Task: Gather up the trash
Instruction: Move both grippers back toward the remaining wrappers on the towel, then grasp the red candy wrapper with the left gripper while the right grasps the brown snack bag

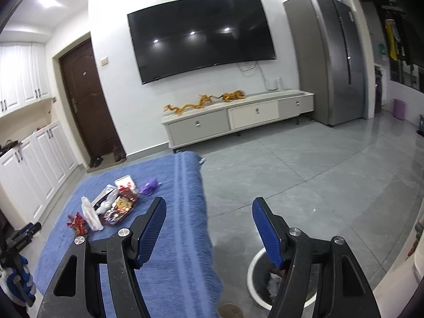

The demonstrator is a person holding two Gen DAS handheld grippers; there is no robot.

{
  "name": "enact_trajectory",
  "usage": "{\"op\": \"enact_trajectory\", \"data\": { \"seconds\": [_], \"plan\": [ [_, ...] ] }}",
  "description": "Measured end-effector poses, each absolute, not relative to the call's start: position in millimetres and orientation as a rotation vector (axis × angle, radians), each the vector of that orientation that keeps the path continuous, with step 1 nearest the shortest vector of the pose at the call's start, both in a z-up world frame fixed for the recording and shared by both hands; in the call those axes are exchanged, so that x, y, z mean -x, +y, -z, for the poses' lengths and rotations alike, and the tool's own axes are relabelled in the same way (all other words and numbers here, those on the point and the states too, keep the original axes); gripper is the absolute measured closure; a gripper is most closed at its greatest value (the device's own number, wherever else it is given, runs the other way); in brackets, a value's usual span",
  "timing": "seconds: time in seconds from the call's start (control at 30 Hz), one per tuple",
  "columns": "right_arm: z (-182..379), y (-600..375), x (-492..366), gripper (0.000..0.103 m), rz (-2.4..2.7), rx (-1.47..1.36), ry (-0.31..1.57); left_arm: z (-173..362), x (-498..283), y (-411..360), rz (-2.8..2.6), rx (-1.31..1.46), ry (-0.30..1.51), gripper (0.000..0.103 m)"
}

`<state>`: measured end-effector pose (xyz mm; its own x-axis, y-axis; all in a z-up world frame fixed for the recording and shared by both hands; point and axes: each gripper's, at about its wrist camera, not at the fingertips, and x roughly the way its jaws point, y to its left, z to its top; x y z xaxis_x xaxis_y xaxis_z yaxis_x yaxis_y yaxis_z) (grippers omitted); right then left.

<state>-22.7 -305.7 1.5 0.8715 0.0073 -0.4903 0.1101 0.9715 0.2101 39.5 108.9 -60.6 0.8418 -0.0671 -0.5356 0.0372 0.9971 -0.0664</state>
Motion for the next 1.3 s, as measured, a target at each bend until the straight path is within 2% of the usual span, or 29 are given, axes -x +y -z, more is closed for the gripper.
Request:
{"op": "enact_trajectory", "data": {
  "seconds": [0.17, 0.43, 0.83, 0.9, 1.03, 1.17, 1.23, 1.3],
  "plan": [
    [9, -277, -8, 0.038, -0.018, -0.217, 0.563, 80, -45, 122, 0.117, 0.099, 0.610, 0.040],
    [35, -226, -63, 0.038, -0.160, -0.192, 0.663, 83, -93, 84, 0.318, 0.044, 0.649, 0.041],
    [100, -166, -171, 0.038, -0.396, -0.259, 0.854, 118, -160, 67, 0.369, 0.019, 0.811, 0.063],
    [114, -158, -190, 0.041, -0.415, -0.283, 0.883, 122, -166, 66, 0.373, 0.009, 0.826, 0.066],
    [135, -148, -219, 0.044, -0.412, -0.302, 0.920, 131, -173, 66, 0.380, 0.015, 0.849, 0.080],
    [146, -147, -239, 0.051, -0.399, -0.317, 0.936, 132, -175, 68, 0.384, 0.024, 0.844, 0.087],
    [151, -143, -247, 0.058, -0.391, -0.324, 0.939, 131, -175, 69, 0.383, 0.026, 0.837, 0.095],
    [151, -145, -250, 0.074, -0.394, -0.336, 0.933, 129, -175, 68, 0.382, 0.031, 0.829, 0.095]
  ]
}}
